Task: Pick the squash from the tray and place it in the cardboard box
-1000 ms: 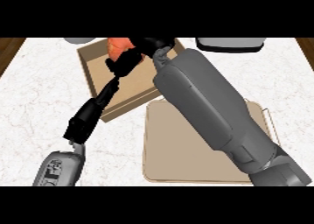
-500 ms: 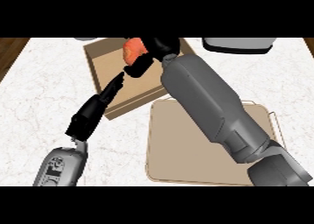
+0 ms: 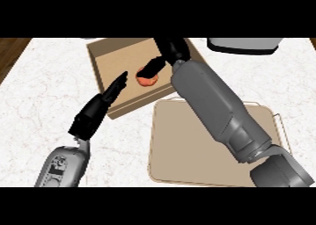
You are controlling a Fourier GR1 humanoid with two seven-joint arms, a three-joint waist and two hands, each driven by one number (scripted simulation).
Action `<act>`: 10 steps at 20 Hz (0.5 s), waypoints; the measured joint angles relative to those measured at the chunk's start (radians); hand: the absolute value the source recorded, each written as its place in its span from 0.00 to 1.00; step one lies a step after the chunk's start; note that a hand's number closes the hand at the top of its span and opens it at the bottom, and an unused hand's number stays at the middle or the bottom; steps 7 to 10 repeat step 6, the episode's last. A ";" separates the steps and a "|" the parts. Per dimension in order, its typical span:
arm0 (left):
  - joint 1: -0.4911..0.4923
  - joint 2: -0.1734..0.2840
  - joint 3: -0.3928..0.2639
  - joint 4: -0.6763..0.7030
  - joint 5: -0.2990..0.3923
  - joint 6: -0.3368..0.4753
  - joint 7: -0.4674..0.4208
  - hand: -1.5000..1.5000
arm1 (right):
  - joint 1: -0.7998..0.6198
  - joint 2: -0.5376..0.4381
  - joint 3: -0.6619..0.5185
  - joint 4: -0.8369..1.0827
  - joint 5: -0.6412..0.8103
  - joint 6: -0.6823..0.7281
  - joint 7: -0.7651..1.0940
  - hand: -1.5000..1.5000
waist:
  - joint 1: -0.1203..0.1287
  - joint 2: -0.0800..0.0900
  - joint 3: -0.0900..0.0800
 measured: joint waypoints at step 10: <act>0.013 0.005 0.005 -0.020 0.000 0.003 0.010 0.50 | 0.007 -0.004 -0.176 -0.020 -0.187 -0.028 -0.129 0.00 | -0.016 -0.003 0.001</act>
